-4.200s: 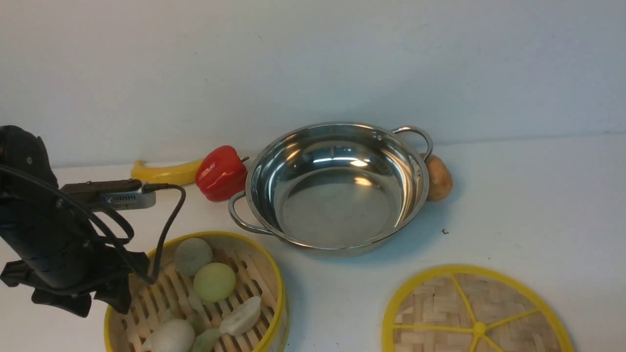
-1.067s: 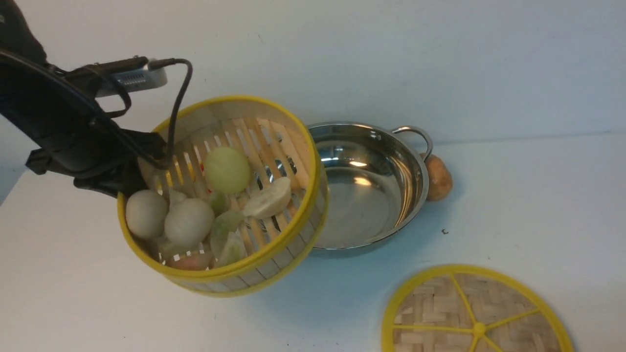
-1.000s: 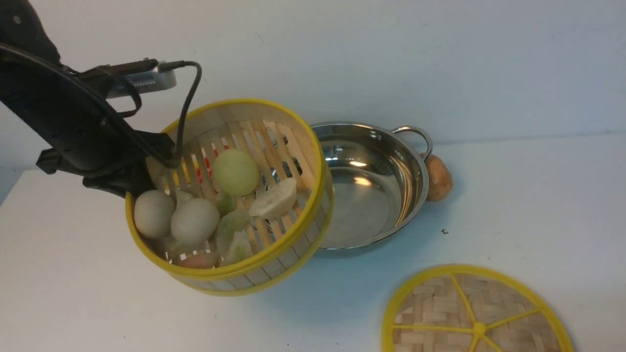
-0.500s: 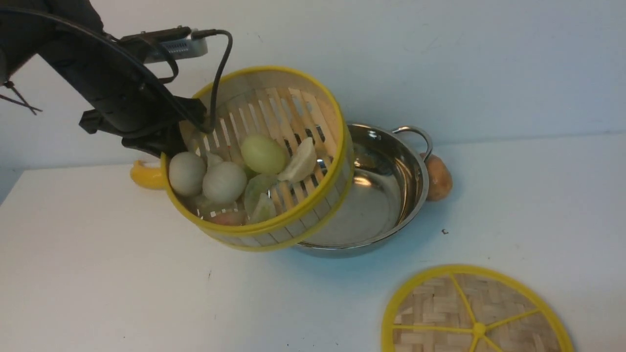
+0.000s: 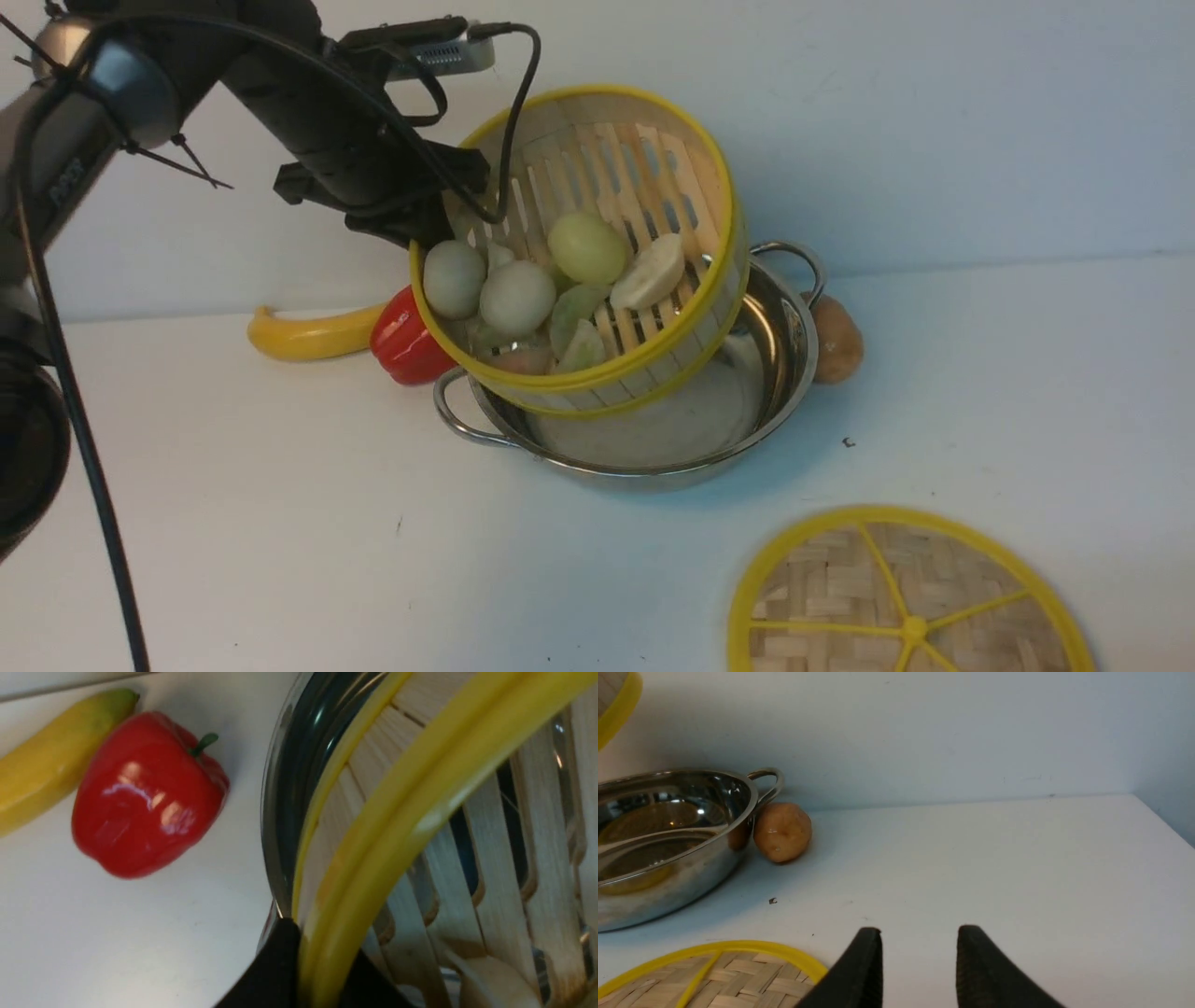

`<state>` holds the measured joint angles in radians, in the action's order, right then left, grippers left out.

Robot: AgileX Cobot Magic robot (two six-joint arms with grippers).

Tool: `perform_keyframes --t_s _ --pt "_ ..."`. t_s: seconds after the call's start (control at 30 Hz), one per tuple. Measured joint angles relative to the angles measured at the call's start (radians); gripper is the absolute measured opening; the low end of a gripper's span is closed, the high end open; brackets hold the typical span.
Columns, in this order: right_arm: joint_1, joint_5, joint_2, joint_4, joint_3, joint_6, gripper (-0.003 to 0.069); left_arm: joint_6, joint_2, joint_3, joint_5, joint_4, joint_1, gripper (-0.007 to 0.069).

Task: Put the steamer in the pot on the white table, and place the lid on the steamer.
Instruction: 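Place the bamboo steamer basket with dumplings into the steel pot with the left gripper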

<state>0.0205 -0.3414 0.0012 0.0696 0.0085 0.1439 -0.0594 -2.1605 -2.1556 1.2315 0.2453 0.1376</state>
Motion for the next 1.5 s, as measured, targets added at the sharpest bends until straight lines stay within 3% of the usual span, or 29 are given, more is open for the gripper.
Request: perform_keyframes --t_s 0.4,0.97,1.5 --pt "0.0 0.0 0.0 0.0 0.0 0.0 0.0242 -0.001 -0.137 -0.126 0.0 0.001 0.001 0.0034" --pt "0.0 0.0 0.0 0.0 0.0 0.0 0.0242 -0.01 -0.205 -0.133 -0.001 -0.055 0.072 0.0034" --pt "0.0 0.0 0.0 0.0 0.0 0.0 0.0242 -0.016 -0.219 -0.133 -0.001 -0.066 0.075 0.0034"
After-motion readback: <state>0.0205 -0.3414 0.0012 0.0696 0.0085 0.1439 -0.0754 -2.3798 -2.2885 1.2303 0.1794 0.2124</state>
